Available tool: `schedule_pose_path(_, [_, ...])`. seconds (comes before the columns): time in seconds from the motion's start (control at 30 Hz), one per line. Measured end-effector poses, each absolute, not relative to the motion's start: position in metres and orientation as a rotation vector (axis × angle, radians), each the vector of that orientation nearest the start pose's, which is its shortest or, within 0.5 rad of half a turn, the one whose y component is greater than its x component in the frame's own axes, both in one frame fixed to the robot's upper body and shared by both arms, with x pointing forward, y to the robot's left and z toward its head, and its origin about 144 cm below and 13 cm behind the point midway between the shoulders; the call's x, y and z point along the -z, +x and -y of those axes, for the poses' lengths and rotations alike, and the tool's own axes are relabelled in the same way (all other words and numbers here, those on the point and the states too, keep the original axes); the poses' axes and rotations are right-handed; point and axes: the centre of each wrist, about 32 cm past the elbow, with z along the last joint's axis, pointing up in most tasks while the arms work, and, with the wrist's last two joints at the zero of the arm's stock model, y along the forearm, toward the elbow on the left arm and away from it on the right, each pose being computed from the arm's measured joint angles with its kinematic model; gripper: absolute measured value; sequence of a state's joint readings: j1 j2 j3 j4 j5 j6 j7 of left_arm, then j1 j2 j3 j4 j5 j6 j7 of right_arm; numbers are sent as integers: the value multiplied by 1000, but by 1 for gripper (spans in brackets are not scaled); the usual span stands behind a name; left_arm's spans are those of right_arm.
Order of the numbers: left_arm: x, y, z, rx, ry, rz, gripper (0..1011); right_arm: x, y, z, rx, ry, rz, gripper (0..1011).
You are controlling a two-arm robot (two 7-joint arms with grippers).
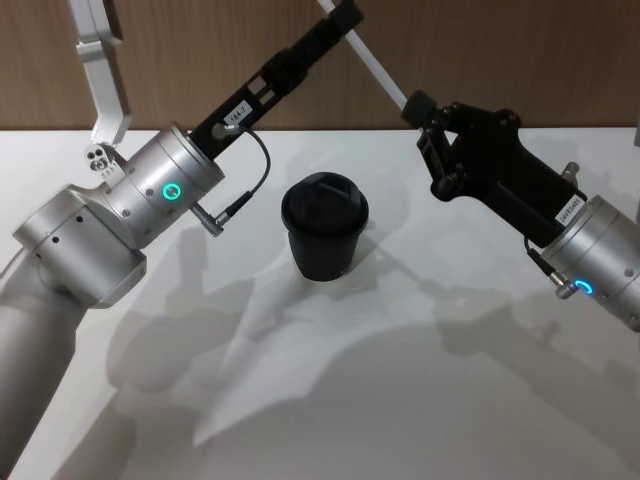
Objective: Pick up the straw with one hand, pass it to the other hand, and insert it into the cup.
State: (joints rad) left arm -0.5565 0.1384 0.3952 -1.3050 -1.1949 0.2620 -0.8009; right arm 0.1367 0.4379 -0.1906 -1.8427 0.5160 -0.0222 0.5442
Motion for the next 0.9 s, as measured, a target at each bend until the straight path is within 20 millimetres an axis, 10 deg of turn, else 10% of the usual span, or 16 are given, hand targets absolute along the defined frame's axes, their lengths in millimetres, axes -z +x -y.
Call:
schedule_pose_path(0.43, [-1259,588,-154,-201,-693,-498,940,-1268,471,263,718,233,233,2])
schedule_pose_path(0.9, [-1259,589,-152,-204,-694,-499,513,-1268,471,263,718,233,233,2])
